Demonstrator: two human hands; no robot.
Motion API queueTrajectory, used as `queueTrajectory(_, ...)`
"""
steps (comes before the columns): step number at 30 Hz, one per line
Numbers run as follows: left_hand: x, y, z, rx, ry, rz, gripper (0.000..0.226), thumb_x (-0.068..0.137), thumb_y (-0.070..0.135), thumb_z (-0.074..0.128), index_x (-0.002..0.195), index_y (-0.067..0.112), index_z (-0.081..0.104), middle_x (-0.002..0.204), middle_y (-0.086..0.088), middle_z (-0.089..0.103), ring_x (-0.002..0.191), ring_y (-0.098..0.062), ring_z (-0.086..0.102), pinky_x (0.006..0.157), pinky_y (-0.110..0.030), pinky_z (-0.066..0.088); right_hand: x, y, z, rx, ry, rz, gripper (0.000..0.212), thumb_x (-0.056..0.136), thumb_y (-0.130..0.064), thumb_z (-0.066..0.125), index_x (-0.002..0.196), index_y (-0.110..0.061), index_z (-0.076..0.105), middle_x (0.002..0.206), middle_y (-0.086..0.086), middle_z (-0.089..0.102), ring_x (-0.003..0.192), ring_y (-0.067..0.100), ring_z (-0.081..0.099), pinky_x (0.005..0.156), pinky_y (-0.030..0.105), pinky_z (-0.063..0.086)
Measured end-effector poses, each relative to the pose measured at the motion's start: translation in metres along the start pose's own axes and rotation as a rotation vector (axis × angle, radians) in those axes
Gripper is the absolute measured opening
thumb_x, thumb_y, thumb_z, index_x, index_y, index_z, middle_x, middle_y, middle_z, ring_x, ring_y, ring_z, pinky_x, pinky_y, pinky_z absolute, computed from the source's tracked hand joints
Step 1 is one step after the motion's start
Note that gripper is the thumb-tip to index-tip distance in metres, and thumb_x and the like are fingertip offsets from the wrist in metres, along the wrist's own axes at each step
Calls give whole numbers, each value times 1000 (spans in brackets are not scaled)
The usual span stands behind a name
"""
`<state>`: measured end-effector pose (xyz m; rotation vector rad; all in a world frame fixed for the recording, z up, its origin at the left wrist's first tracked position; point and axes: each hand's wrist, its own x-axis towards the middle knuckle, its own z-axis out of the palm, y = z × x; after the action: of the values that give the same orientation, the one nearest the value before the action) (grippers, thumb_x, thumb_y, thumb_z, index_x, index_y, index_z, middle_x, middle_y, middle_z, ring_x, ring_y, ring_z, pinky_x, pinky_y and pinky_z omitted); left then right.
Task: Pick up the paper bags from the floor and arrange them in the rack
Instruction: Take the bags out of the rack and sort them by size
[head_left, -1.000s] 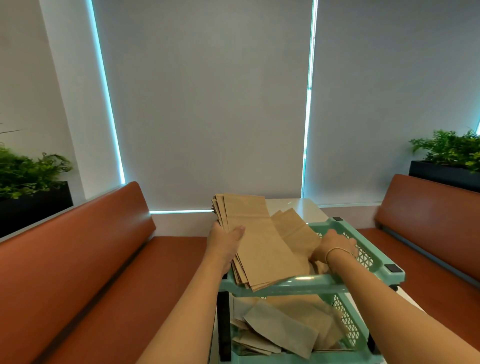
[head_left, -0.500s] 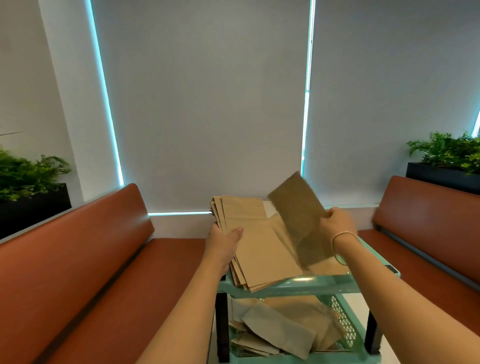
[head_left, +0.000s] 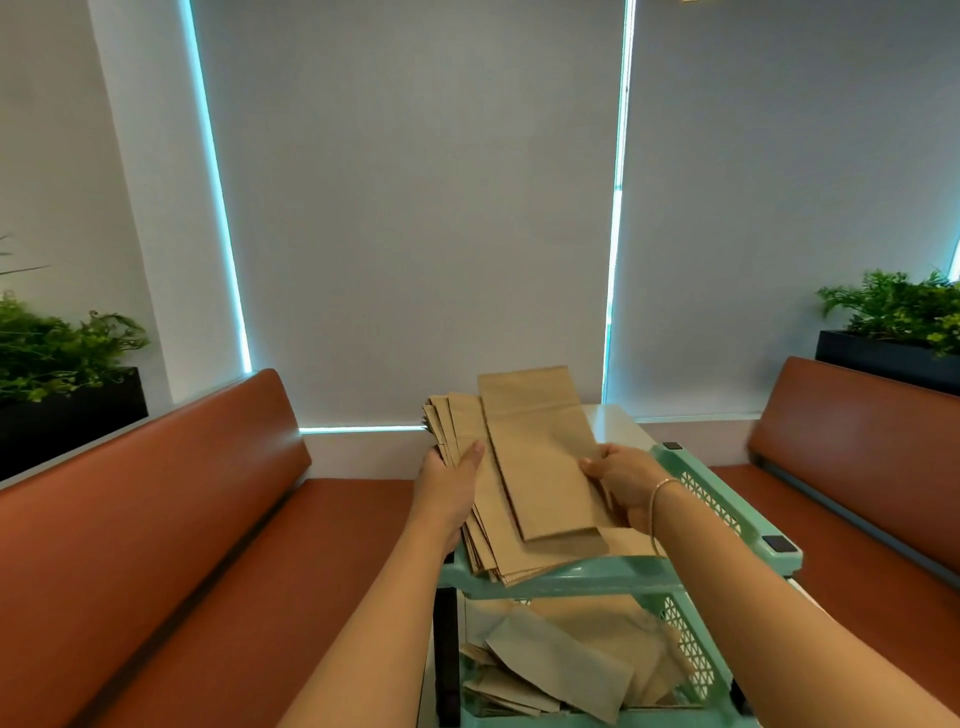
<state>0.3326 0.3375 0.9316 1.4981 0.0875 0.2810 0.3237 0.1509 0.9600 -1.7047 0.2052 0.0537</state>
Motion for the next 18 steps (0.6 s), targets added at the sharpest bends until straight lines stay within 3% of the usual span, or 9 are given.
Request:
queueTrajectory(3,1,-1,-1,-4,-23,-9,48,80,36,71,118,10,57,115,-4,66,106,-23,61,97,-45,48,-3,5,8,-133,-54,16,5,94,-12,53,94,-15,57,93,10,62,77,24,60,61,33,52)
queueTrajectory(7,2,-2,0,-16,-24,-23,37,84,16,70,117,5,56,112,-8,65,104,-26,62,94,-45,50,1,7,10,-264,-104,-23,3,88,-19,63,90,-17,62,106,12,64,101,32,61,83,42,51)
queueTrajectory(10,3,-4,-1,-9,-29,-25,38,85,13,68,119,5,55,114,-10,64,105,-26,61,96,-46,49,12,11,4,-373,21,-44,25,88,-30,62,108,-17,59,112,8,59,104,27,54,87,38,47)
queueTrajectory(13,3,-5,-1,-6,-27,-29,39,85,12,68,120,6,54,114,-10,64,105,-27,61,96,-48,48,27,22,-11,-688,221,-8,46,85,-37,64,118,-8,55,114,9,62,106,27,57,98,39,44)
queueTrajectory(18,5,-7,-1,-10,-31,-22,39,84,13,69,120,6,55,113,-10,65,104,-27,62,95,-48,49,41,36,-22,-881,245,112,65,72,-36,75,122,-8,43,112,12,60,109,30,56,100,44,43)
